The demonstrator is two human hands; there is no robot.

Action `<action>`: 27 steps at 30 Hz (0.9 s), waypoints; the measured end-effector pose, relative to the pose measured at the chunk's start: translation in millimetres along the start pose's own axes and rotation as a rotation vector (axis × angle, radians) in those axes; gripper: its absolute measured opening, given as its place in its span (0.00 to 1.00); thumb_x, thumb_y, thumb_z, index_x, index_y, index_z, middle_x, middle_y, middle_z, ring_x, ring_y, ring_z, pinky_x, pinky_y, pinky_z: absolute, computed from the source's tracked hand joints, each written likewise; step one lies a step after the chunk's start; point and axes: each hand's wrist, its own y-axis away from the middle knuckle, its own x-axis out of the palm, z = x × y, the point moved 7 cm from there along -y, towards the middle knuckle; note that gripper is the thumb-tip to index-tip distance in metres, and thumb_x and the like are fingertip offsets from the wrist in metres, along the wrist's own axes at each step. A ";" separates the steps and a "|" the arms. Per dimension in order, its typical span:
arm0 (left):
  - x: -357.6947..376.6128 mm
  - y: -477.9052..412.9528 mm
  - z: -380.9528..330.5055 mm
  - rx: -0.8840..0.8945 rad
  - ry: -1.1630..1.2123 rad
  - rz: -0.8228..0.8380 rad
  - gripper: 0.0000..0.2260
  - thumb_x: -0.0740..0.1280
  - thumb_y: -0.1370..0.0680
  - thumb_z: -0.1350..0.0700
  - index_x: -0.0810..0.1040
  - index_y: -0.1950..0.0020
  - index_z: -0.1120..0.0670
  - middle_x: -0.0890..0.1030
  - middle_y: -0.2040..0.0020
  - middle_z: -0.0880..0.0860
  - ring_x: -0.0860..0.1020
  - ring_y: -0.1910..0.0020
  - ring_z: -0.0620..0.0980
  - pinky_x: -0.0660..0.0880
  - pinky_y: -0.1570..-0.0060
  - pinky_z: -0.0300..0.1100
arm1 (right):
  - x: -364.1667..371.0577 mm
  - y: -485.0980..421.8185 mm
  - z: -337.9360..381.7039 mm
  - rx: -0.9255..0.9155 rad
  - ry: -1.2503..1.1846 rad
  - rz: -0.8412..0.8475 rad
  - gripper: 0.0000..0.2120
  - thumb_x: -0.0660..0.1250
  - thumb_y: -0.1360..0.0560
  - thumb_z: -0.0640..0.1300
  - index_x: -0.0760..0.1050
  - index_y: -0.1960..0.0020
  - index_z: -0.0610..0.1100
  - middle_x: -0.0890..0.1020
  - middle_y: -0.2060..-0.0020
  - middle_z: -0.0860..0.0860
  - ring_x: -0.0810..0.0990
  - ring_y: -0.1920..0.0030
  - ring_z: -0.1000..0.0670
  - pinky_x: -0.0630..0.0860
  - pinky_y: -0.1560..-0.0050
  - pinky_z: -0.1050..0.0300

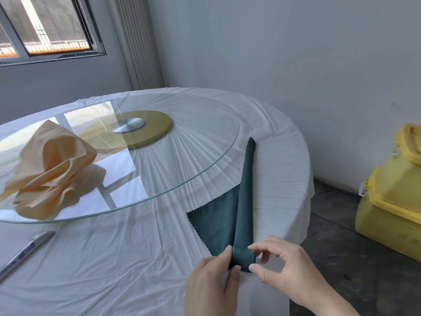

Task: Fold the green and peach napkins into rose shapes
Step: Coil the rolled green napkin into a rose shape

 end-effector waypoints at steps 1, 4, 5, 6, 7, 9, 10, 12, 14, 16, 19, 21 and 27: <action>3.6 2.0 2.0 -0.012 0.048 0.014 0.16 0.62 0.33 0.46 0.78 0.47 0.45 0.74 0.63 0.36 0.73 0.59 0.34 0.65 0.60 0.20 | -0.1 0.9 0.1 -0.005 -0.006 -0.006 0.17 0.70 0.37 0.58 0.76 0.49 0.60 0.79 0.61 0.62 0.78 0.61 0.58 0.69 0.53 0.72; 2.7 4.7 0.7 -0.006 0.068 0.014 0.16 0.62 0.32 0.48 0.82 0.49 0.47 0.76 0.63 0.36 0.73 0.58 0.34 0.64 0.57 0.18 | 2.1 2.7 0.4 -0.027 -0.020 -0.015 0.19 0.70 0.35 0.57 0.75 0.44 0.61 0.79 0.59 0.61 0.79 0.61 0.58 0.70 0.53 0.72; 3.7 4.7 0.3 0.016 0.057 0.019 0.16 0.62 0.32 0.48 0.83 0.49 0.48 0.78 0.64 0.39 0.73 0.57 0.35 0.64 0.57 0.18 | 2.8 3.2 0.7 -0.032 -0.019 -0.018 0.20 0.70 0.35 0.57 0.75 0.44 0.61 0.79 0.59 0.62 0.79 0.60 0.59 0.70 0.53 0.72; 3.7 4.4 -0.5 0.035 0.039 0.024 0.16 0.61 0.32 0.49 0.84 0.50 0.49 0.79 0.64 0.40 0.73 0.57 0.35 0.65 0.57 0.19 | 3.2 3.6 0.9 -0.032 -0.016 -0.019 0.20 0.70 0.35 0.58 0.75 0.43 0.61 0.79 0.59 0.63 0.79 0.60 0.59 0.70 0.52 0.72; 2.8 3.9 -2.1 0.060 0.018 0.016 0.17 0.61 0.32 0.50 0.84 0.50 0.50 0.78 0.63 0.39 0.73 0.57 0.35 0.67 0.58 0.21 | 3.4 4.1 1.1 -0.029 -0.015 -0.015 0.21 0.70 0.35 0.60 0.74 0.43 0.61 0.79 0.59 0.64 0.79 0.60 0.59 0.70 0.52 0.72; 2.4 3.6 -4.6 0.106 -0.005 0.008 0.17 0.61 0.32 0.51 0.83 0.49 0.50 0.75 0.59 0.41 0.73 0.58 0.35 0.70 0.59 0.26 | 3.6 4.9 1.1 -0.022 -0.019 -0.006 0.22 0.69 0.35 0.65 0.75 0.43 0.61 0.79 0.59 0.64 0.79 0.60 0.59 0.70 0.52 0.71; 1.9 3.2 -5.4 0.114 -0.014 0.011 0.17 0.60 0.33 0.51 0.82 0.47 0.49 0.73 0.55 0.43 0.73 0.58 0.36 0.70 0.59 0.27 | 3.2 4.9 1.0 -0.024 -0.019 -0.008 0.21 0.69 0.35 0.64 0.77 0.44 0.59 0.79 0.59 0.64 0.79 0.60 0.59 0.70 0.52 0.71; 0.9 0.9 -4.6 0.101 -0.027 0.036 0.19 0.60 0.35 0.49 0.75 0.45 0.46 0.72 0.53 0.42 0.72 0.57 0.36 0.70 0.58 0.26 | 2.3 3.4 0.3 -0.026 -0.020 -0.019 0.18 0.71 0.35 0.58 0.79 0.47 0.56 0.79 0.60 0.63 0.79 0.61 0.59 0.70 0.53 0.72; 2.6 -3.5 -1.9 0.071 -0.030 0.091 0.22 0.62 0.37 0.45 0.72 0.43 0.46 0.76 0.54 0.38 0.71 0.56 0.36 0.69 0.57 0.27 | 2.1 1.4 1.0 -0.031 -0.019 -0.009 0.15 0.70 0.35 0.55 0.80 0.49 0.55 0.79 0.61 0.62 0.79 0.62 0.59 0.70 0.54 0.72; 4.8 -6.8 1.1 0.060 -0.006 0.133 0.22 0.64 0.38 0.45 0.71 0.44 0.43 0.74 0.50 0.36 0.71 0.56 0.36 0.67 0.57 0.27 | 2.7 0.4 1.7 -0.026 -0.015 0.021 0.13 0.70 0.35 0.55 0.82 0.52 0.53 0.79 0.62 0.61 0.79 0.62 0.58 0.70 0.55 0.72; 7.1 -15.1 1.2 0.034 0.014 0.253 0.19 0.65 0.38 0.47 0.69 0.47 0.39 0.71 0.50 0.32 0.73 0.55 0.35 0.69 0.60 0.28 | 2.4 0.7 -1.0 0.008 -0.024 0.042 0.12 0.69 0.35 0.56 0.82 0.53 0.55 0.79 0.62 0.59 0.78 0.62 0.56 0.69 0.57 0.71; 6.8 -24.7 0.0 -0.030 0.047 0.379 0.18 0.66 0.33 0.47 0.70 0.44 0.38 0.70 0.54 0.31 0.73 0.54 0.37 0.67 0.58 0.27 | 0.6 1.3 -2.9 0.023 -0.025 0.018 0.13 0.67 0.35 0.58 0.81 0.52 0.58 0.78 0.61 0.58 0.78 0.62 0.56 0.68 0.57 0.71; 13.5 -54.8 6.5 -0.177 0.203 0.674 0.11 0.73 0.31 0.50 0.78 0.50 0.44 0.76 0.60 0.42 0.74 0.64 0.38 0.72 0.62 0.34 | 1.4 2.7 -2.5 0.026 0.090 0.011 0.19 0.68 0.37 0.61 0.71 0.46 0.65 0.74 0.53 0.58 0.76 0.59 0.55 0.68 0.55 0.71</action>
